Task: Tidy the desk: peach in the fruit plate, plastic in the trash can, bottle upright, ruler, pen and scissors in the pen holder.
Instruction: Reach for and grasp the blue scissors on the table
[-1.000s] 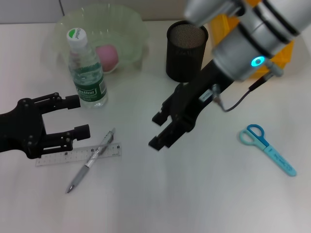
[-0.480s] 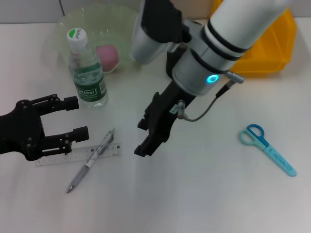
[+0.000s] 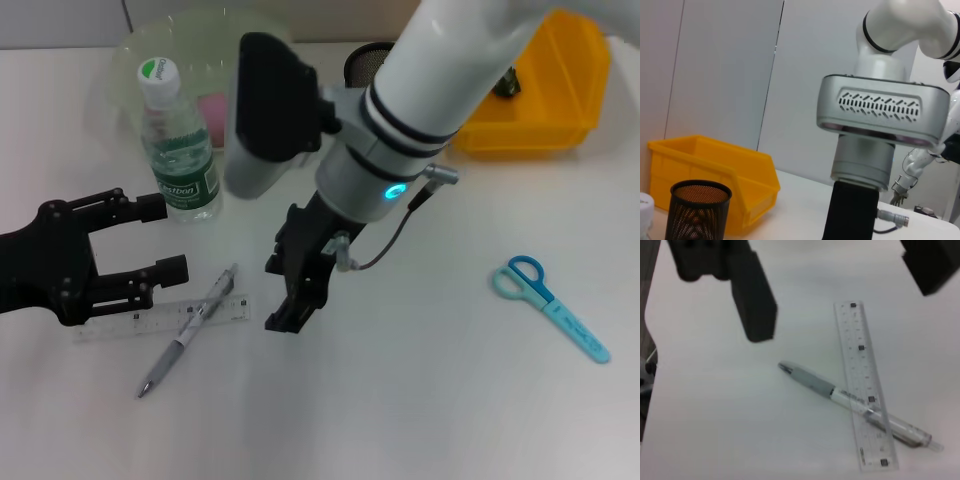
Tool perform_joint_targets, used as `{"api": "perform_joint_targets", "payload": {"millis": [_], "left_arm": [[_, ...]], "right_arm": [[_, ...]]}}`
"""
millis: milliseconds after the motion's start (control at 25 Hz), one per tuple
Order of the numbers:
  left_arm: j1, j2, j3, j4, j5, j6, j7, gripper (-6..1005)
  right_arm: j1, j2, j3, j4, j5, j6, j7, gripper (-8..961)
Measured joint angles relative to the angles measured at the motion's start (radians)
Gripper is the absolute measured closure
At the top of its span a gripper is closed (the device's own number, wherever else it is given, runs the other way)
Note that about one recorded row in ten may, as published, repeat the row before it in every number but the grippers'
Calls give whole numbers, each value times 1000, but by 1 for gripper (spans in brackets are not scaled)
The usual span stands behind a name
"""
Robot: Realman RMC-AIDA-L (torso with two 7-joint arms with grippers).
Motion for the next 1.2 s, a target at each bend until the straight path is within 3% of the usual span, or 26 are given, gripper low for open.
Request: {"api": "perform_joint_targets", "payload": {"millis": [1200], "left_arm": [[-1, -18, -51, 22, -1, 3, -2, 212]], "right_arm": [[-9, 0, -41, -32, 97, 123, -31, 255]]}}
